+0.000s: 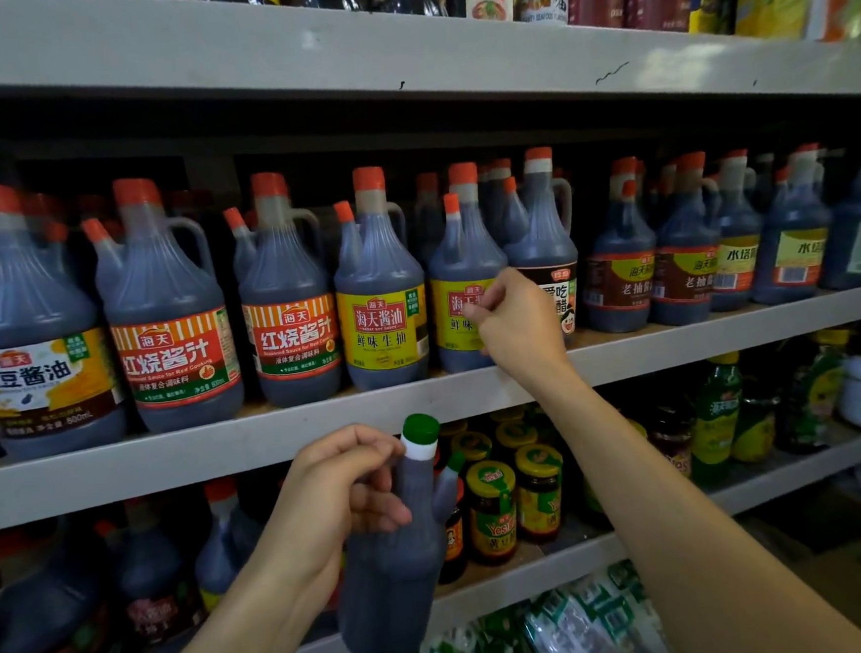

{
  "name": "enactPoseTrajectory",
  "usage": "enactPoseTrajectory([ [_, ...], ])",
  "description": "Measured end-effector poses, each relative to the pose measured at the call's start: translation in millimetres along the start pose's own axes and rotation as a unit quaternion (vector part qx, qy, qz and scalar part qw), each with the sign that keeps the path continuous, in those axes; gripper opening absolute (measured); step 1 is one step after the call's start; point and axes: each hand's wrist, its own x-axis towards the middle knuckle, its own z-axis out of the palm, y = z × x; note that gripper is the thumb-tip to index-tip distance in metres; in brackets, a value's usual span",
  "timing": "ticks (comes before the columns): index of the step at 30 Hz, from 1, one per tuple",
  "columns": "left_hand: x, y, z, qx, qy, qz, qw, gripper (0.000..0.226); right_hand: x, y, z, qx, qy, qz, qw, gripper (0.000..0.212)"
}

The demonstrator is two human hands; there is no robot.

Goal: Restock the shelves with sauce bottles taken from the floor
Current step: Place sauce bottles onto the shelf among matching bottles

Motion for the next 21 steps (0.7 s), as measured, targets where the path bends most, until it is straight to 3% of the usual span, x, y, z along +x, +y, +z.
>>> enactPoseTrajectory([
  [5,10.9,2.7,8.2,-0.024,-0.018,-0.001,1.000,0.027,-0.8,-2.5,8.9,0.020,-0.031,-0.018,0.999,0.018],
  [7,14.6,3.6,12.6,-0.034,-0.039,-0.010,0.999,0.023,-10.1,-1.0,1.7,0.027,-0.009,-0.021,0.999,0.017],
  [9,18.4,3.7,17.1,-0.039,-0.065,-0.024,0.997,0.021,-30.7,6.7,-12.6,0.118,-0.028,-0.008,0.993,0.015],
  [11,23.5,4.6,24.9,-0.048,-0.099,-0.039,0.993,0.018,-62.0,20.5,-28.8,0.276,-0.156,0.008,0.948,0.012],
  [13,28.6,7.0,37.5,-0.064,-0.137,-0.052,0.987,0.008,-88.3,40.1,-41.0,0.359,-0.296,0.032,0.885,0.047],
  [14,30.9,7.9,44.8,-0.074,-0.158,-0.059,0.983,0.005,-97.7,48.4,-44.2,0.379,-0.341,0.044,0.859,0.059],
  [16,35.7,8.3,60.2,-0.107,-0.195,-0.069,0.973,0.005,-108.9,58.5,-49.4,0.418,-0.357,0.074,0.832,0.059],
  [21,45.8,2.5,95.4,-0.066,-0.197,-0.010,0.978,0.016,-108.6,61.9,-68.8,0.336,-0.173,0.066,0.924,0.021],
])
